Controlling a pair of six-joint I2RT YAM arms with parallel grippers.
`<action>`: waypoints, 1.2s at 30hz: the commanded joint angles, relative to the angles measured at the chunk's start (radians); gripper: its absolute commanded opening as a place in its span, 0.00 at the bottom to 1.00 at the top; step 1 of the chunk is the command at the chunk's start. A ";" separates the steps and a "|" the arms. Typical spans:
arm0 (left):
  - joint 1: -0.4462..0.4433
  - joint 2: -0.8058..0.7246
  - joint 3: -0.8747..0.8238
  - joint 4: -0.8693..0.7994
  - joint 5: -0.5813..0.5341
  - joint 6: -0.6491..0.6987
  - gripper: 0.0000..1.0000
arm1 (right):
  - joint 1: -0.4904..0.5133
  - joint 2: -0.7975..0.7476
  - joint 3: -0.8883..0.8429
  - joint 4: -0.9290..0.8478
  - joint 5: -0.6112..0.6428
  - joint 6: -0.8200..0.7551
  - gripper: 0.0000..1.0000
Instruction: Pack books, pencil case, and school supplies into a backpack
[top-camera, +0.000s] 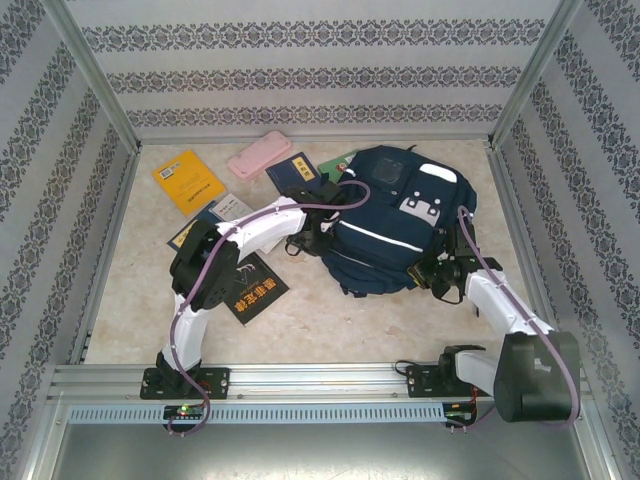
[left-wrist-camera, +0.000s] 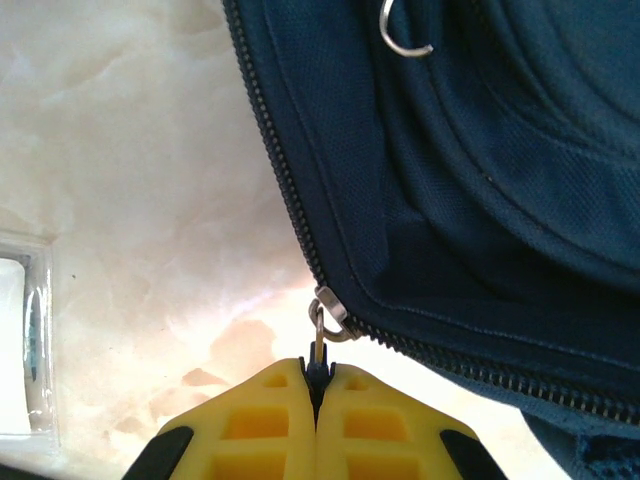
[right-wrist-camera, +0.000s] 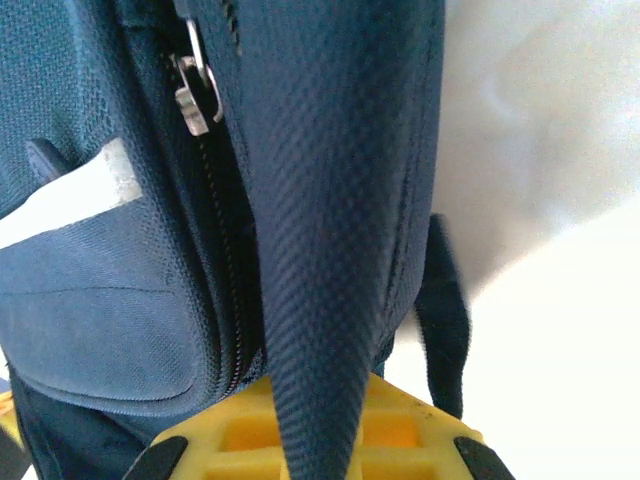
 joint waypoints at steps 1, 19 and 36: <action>-0.027 -0.079 -0.082 -0.042 -0.024 0.035 0.00 | -0.039 0.068 0.108 0.034 0.152 -0.071 0.00; -0.340 0.003 0.056 0.126 0.236 -0.094 0.00 | -0.093 0.224 0.385 -0.101 0.208 -0.118 0.61; -0.345 0.036 0.029 0.224 0.245 -0.057 0.00 | 0.138 -0.267 0.025 -0.329 0.182 0.151 0.67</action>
